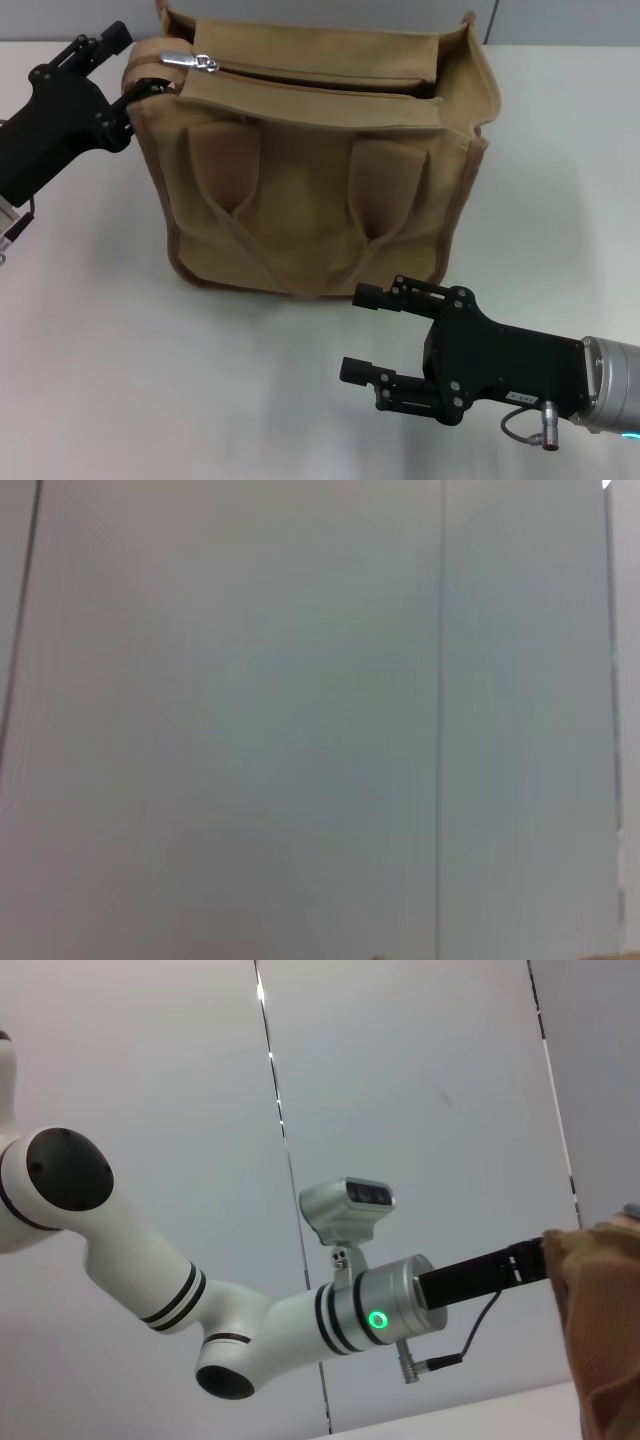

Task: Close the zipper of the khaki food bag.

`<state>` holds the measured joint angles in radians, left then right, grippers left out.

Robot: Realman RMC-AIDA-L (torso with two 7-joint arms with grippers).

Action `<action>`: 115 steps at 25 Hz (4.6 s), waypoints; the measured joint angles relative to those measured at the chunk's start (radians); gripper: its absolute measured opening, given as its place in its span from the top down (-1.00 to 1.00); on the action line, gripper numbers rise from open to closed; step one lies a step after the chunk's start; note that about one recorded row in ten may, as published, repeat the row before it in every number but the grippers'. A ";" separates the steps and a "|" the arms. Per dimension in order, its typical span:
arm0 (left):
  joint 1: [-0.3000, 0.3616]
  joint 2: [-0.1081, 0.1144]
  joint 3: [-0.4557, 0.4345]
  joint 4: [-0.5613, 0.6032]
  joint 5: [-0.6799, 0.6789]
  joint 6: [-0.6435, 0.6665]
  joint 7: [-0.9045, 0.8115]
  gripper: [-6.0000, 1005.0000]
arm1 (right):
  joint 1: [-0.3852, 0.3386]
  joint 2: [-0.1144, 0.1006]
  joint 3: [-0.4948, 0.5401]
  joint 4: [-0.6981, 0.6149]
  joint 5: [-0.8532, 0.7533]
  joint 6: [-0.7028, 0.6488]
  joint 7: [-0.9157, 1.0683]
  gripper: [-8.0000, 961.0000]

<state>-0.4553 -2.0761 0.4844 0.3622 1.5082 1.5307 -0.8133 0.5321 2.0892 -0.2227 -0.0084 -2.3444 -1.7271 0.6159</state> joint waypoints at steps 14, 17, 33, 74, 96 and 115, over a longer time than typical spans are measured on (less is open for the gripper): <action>0.001 0.001 -0.012 -0.042 -0.027 0.036 -0.028 0.19 | 0.004 0.000 0.000 0.002 0.002 -0.013 -0.012 -0.47; 0.000 0.001 -0.013 -0.052 -0.027 0.037 -0.031 0.43 | -0.003 -0.005 0.009 -0.001 0.012 -0.097 0.000 -0.47; -0.040 0.005 0.046 0.005 -0.020 0.063 -0.343 0.94 | 0.046 -0.008 0.203 -0.023 0.175 -0.261 0.539 -0.46; -0.169 -0.001 0.122 0.064 -0.026 0.156 -0.427 0.90 | 0.351 0.001 0.185 0.088 0.201 0.240 0.929 -0.45; -0.175 -0.001 0.118 0.064 -0.029 0.153 -0.424 0.87 | 0.349 0.002 0.188 0.081 0.201 0.266 0.879 0.54; -0.088 0.009 -0.003 0.063 -0.029 0.067 -0.410 0.85 | 0.247 -0.003 0.185 0.070 0.202 0.245 0.841 0.98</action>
<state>-0.5430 -2.0672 0.4814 0.4253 1.4787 1.5977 -1.2230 0.7795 2.0858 -0.0375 0.0612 -2.1428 -1.4825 1.4565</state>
